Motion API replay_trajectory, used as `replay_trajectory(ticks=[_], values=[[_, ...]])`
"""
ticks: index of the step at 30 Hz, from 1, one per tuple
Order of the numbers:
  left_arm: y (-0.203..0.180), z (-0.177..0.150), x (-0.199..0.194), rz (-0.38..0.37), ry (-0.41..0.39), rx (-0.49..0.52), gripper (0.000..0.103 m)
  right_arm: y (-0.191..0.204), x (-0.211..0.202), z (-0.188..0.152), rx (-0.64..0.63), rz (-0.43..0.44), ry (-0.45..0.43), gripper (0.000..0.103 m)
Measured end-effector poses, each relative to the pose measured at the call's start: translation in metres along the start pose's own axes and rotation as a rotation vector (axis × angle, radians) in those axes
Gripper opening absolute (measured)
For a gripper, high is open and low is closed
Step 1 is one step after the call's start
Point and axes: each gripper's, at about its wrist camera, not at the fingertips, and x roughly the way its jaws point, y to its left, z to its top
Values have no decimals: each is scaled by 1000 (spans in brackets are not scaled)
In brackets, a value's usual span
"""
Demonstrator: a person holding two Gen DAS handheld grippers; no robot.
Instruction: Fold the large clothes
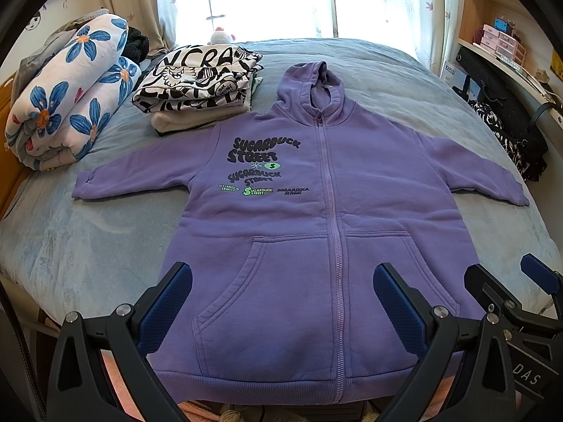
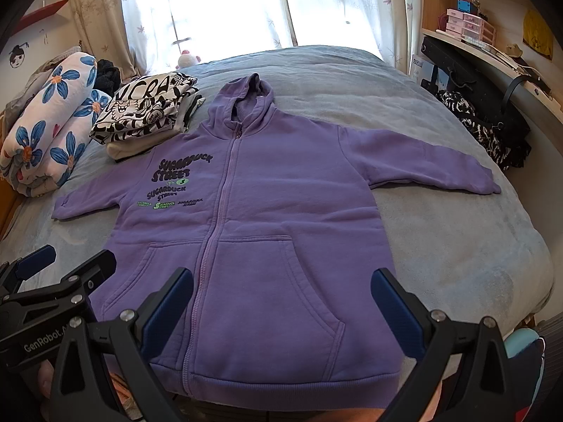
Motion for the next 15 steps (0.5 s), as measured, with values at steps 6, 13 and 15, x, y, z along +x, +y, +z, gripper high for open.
replay_trajectory(ticks=[6,13,15], values=[[-1,0,0,1,-1,1,102,-1,-1,-1,1,1,1,101],[-1,-1,0,3,1,4,102,-2,0,0,3,3,1,101],[-1,0,0,7,1,9,102,1,2,-2,4,3,-1,101]])
